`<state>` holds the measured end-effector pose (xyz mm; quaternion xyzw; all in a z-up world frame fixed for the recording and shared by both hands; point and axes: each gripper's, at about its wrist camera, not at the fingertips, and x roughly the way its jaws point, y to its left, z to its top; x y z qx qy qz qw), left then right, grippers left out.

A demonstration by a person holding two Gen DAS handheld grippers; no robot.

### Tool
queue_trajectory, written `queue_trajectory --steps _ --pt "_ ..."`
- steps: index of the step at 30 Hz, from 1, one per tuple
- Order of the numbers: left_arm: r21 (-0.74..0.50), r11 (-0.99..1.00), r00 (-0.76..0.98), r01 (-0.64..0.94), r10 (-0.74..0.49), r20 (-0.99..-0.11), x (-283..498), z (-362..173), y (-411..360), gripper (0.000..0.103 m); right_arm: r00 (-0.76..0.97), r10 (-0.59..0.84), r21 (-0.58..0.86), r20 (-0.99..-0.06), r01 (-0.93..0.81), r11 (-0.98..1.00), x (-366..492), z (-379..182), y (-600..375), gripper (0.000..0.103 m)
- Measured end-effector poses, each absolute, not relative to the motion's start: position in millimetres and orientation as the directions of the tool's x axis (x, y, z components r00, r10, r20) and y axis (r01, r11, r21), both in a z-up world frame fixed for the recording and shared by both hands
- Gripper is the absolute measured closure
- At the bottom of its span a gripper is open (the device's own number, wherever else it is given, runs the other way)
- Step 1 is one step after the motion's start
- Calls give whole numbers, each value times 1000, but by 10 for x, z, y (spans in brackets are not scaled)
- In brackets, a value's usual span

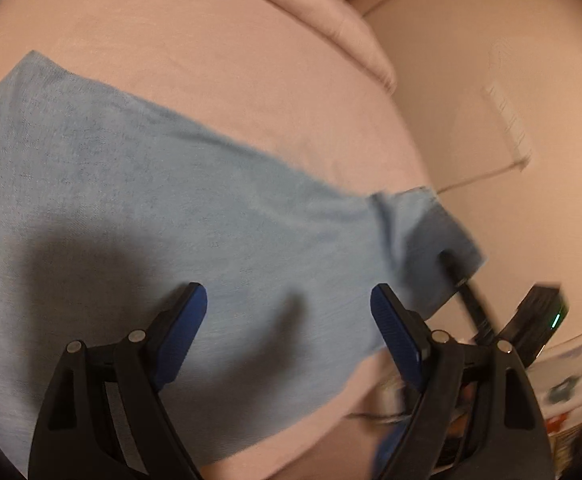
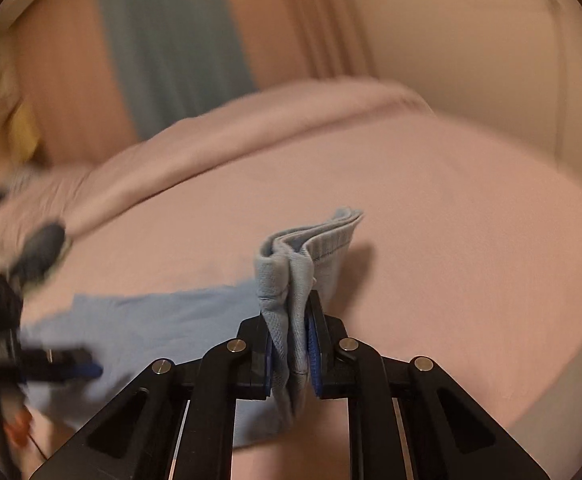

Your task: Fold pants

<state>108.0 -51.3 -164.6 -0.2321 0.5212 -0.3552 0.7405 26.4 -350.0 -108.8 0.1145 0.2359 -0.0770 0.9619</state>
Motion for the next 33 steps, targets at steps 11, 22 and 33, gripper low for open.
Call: queue_trajectory --steps 11,22,33 --pt "-904 396 92 159 -918 -385 1301 -1775 -628 5 888 26 -132 -460 -97 986 494 -1162 -2068 87" --pt "-835 516 266 189 -846 -463 1331 -1676 -39 94 869 109 -277 -483 -270 922 420 -1291 -1404 87" --pt "-746 654 426 127 -715 -554 1371 -1700 509 96 816 246 -297 -522 -444 845 428 -1375 -766 87"
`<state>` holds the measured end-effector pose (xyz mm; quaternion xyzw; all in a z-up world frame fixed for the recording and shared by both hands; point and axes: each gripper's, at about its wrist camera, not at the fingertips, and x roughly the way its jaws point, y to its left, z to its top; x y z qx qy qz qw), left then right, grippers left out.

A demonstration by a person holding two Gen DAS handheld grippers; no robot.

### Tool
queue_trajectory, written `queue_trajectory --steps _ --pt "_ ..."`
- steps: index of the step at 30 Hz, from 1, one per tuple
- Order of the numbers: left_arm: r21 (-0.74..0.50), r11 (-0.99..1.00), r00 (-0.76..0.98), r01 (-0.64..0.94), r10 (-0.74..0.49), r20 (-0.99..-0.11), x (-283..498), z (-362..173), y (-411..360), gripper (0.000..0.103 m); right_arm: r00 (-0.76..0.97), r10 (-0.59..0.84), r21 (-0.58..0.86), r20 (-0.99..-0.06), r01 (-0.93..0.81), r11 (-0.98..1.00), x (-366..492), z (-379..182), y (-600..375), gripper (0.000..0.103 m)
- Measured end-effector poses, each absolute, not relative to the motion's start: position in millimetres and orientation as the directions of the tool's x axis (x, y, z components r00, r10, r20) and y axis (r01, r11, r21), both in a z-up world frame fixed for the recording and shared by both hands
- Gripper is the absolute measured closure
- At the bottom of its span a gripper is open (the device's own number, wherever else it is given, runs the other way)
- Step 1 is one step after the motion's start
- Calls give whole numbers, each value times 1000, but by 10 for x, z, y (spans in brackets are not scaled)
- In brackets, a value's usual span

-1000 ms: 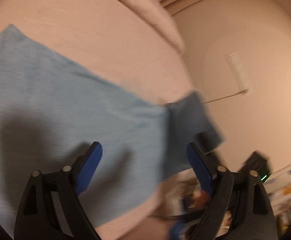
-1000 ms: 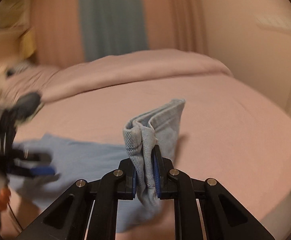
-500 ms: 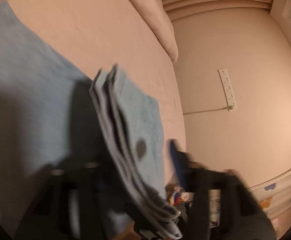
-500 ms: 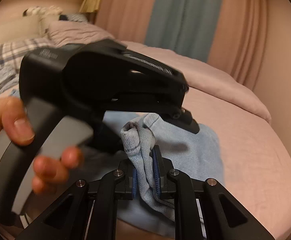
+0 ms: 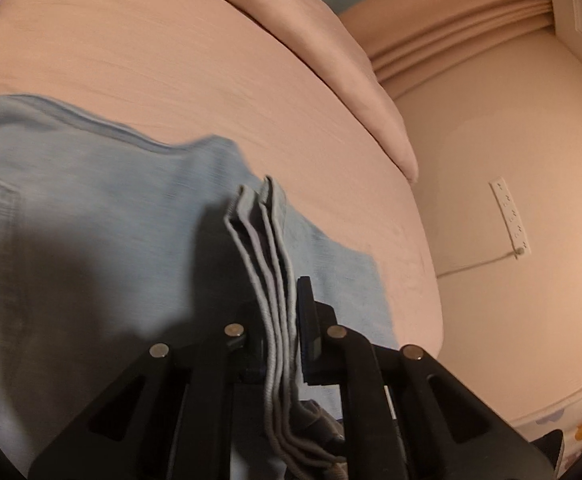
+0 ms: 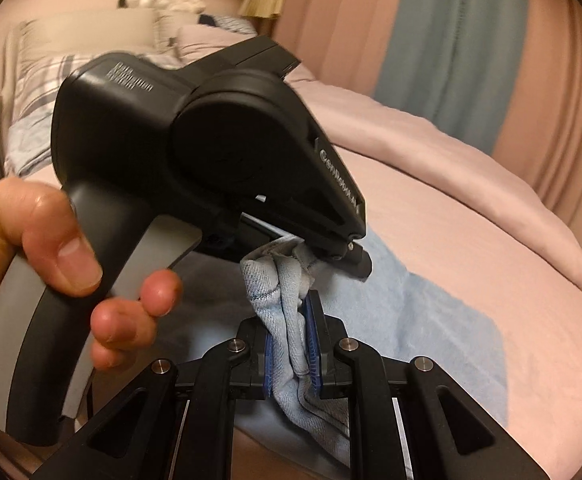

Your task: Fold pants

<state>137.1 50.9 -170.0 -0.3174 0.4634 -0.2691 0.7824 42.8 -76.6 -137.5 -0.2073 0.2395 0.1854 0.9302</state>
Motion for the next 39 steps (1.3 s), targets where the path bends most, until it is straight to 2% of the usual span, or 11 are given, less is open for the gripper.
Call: queue_trajectory --steps 3,7,9,11,13,18,23,27,31,32,39 --pt "-734 668 408 123 -708 -576 1427 -1751 542 95 799 256 -291 -544 -466 836 443 -1433 -733 87" --pt "-684 724 381 92 -660 -648 1498 -1864 590 86 750 223 -296 -623 -490 820 494 -1585 -711 86" --pt "-677 731 398 85 -648 -649 1490 -1832 619 80 733 232 -275 -640 -500 821 482 -1581 -742 74" --pt "-650 754 432 92 -618 -657 1452 -1745 671 60 713 248 -231 -656 -502 833 463 -1535 -844 66" --pt "-606 787 479 114 -578 -661 1369 -1637 802 51 674 317 -120 -667 -517 848 435 -1421 -1031 65" --pt "-508 840 534 193 -524 -663 1227 -1379 822 51 688 423 100 -590 -457 884 374 -1023 -1710 65" --pt "-473 820 474 321 -572 -670 1064 -1321 340 51 723 382 231 -575 -304 924 586 -889 -2342 65" --pt "-432 789 384 437 -598 -704 959 -1435 -164 52 703 310 232 -640 -208 950 970 -926 -2646 65" --pt "-388 761 296 520 -587 -754 866 -1662 -600 53 588 220 183 -779 -122 975 1389 -1320 -2832 87" --pt "-362 771 298 524 -564 -770 857 -1728 -647 53 590 213 174 -778 -124 977 1384 -1391 -2885 91" --pt "-361 788 334 499 -559 -759 936 -1645 -379 52 658 222 150 -720 -164 975 1058 -1255 -2821 91"
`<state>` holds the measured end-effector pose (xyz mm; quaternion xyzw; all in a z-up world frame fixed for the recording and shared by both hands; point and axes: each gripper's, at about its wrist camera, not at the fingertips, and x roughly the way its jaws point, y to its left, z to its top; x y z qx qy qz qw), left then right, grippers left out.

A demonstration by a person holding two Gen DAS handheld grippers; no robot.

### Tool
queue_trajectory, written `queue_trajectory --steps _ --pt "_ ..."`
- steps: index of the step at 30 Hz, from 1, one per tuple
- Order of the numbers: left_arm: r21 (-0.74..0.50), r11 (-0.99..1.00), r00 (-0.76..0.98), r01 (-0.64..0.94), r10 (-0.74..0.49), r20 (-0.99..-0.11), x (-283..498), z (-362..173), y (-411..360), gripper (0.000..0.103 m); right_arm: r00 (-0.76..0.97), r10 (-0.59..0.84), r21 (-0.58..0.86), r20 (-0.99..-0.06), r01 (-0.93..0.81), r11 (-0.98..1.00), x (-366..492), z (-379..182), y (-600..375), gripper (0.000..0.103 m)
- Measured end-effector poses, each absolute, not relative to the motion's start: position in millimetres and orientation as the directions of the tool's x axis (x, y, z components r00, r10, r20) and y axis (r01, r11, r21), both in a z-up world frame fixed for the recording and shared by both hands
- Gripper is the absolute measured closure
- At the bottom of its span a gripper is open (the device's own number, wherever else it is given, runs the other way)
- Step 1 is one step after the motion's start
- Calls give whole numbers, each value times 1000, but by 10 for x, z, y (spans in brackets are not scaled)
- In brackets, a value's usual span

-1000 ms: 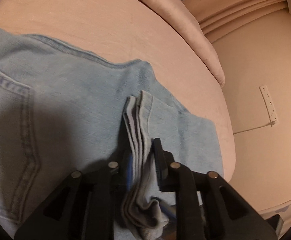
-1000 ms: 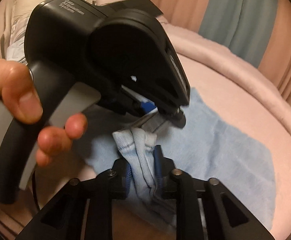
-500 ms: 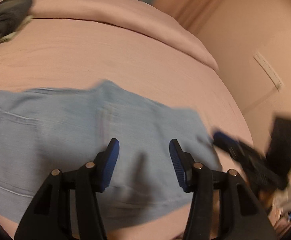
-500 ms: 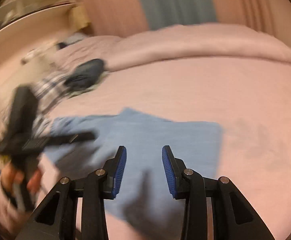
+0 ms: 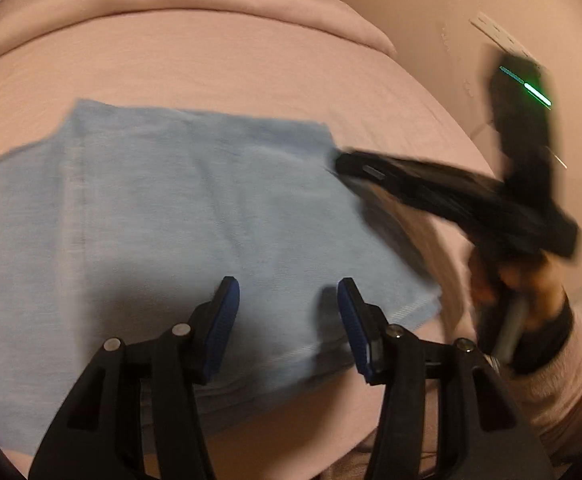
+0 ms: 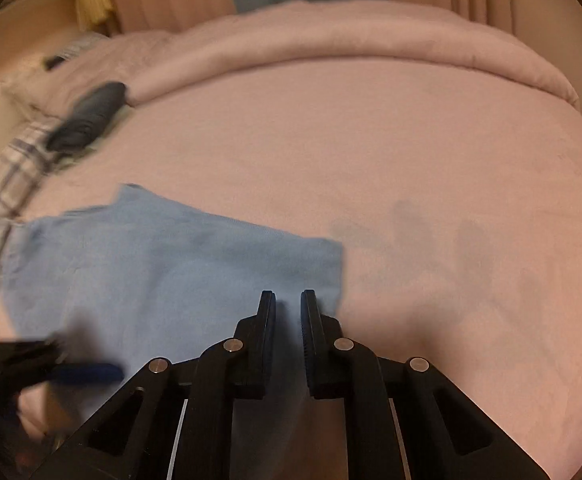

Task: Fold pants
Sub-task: 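Lay the folded edge down and open the right tool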

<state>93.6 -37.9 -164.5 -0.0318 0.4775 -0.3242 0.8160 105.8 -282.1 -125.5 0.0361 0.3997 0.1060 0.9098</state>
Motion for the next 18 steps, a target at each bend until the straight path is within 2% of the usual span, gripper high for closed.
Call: queue_trajectory --steps 3,4,8,11,18 --pt "-325 826 369 461 -511 -777 1017 -1653 -217 52 676 287 128 -679 -275 953 658 -1106 -2684 91" --pt "-354 820 359 450 -529 -769 1045 -1669 -159 52 664 303 108 -684 -319 942 514 -1106 -2603 91" --pt "-384 811 360 442 -552 -752 943 -1695 -61 53 598 250 -2 -762 -388 922 172 -1397 -2402 91" --pt "-387 808 362 444 -557 -748 930 -1706 82 53 634 298 60 -713 -369 927 47 -1528 -2524 91" --pt "-325 842 405 430 -502 -764 813 -1674 135 52 628 364 137 -687 -381 915 -105 -1325 -2618 91"
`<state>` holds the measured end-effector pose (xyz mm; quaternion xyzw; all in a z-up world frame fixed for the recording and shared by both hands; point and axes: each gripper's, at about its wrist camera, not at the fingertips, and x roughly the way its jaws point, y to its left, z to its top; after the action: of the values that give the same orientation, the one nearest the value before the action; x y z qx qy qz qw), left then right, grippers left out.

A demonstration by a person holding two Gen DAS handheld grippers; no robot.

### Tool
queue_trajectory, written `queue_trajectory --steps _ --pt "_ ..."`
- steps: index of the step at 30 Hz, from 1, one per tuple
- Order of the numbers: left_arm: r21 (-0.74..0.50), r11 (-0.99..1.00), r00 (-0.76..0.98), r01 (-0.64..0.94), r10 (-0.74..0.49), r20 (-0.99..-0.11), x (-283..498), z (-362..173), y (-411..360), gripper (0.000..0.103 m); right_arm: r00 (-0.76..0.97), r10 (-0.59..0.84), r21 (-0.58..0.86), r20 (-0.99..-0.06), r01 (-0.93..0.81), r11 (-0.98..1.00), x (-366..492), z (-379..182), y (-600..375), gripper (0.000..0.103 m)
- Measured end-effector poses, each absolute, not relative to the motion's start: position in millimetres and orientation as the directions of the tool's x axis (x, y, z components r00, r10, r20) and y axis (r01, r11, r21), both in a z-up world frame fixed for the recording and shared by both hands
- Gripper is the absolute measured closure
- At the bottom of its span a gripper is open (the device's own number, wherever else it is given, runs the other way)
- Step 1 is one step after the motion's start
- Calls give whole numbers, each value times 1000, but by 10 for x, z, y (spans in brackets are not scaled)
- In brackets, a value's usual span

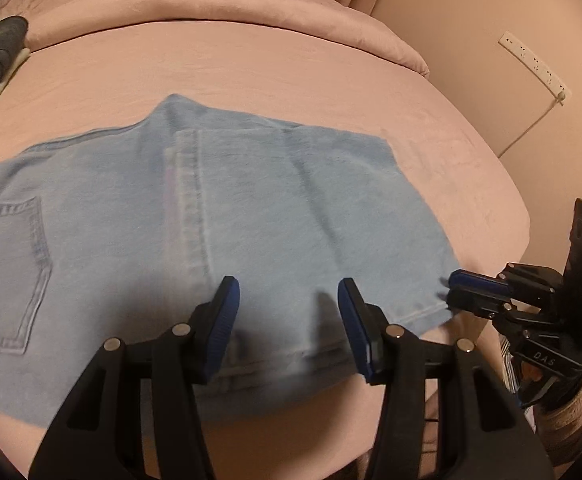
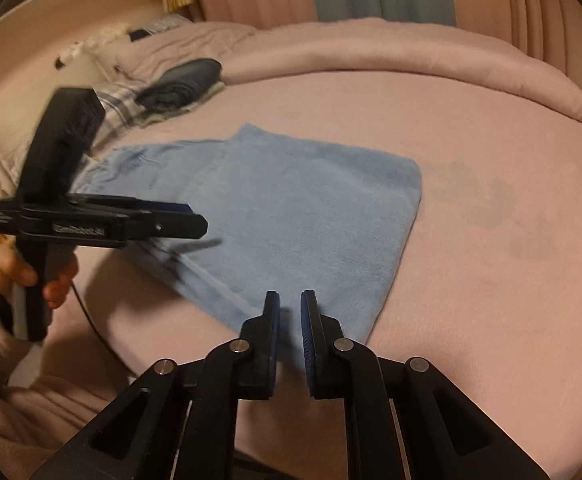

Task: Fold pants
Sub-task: 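Lay the folded edge down and open the right tool, then grasp the elastic waistband of the jeans with the left tool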

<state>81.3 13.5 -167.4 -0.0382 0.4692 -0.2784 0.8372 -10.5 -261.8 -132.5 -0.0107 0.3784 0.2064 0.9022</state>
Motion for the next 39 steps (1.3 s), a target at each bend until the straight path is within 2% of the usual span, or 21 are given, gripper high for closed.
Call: queue_trajectory --steps 3,6,9,14,21,25,27,34,37,39 --pt "-341 840 416 422 -514 -750 786 -1683 192 52 611 351 142 -710 -364 920 -93 -1519 -2637 91" --pt "-295 867 470 402 -472 -746 730 -1582 264 50 622 355 167 -698 -341 925 -84 -1439 -2654 91" --pt "-272 898 544 347 -429 -721 708 -1450 466 39 633 399 180 -663 -382 906 -76 -1266 -2575 91" --pt "-380 912 665 153 -379 -643 678 -1268 1201 25 624 448 184 -641 -442 878 121 -1160 -2233 81" --pt "-536 833 750 -134 -269 -605 481 -1330 2217 23 585 513 218 -628 -501 838 339 -1189 -1755 80" --pt "-654 724 748 -219 -305 -589 389 -1519 2549 23 564 527 218 -637 -524 824 402 -1180 -1542 80" --pt "-663 701 740 -262 -295 -604 376 -1587 2627 23 560 533 216 -634 -534 818 404 -1167 -1480 80" --pt "-719 629 698 -295 -371 -612 512 -1822 2681 23 540 536 211 -649 -549 809 431 -1183 -1313 80" --pt "-748 596 701 -292 -398 -591 665 -1907 2710 20 536 542 215 -647 -553 805 456 -1169 -1242 80" --pt "-771 564 710 -295 -410 -572 750 -1909 2748 14 533 552 221 -642 -560 798 467 -1153 -1193 80"
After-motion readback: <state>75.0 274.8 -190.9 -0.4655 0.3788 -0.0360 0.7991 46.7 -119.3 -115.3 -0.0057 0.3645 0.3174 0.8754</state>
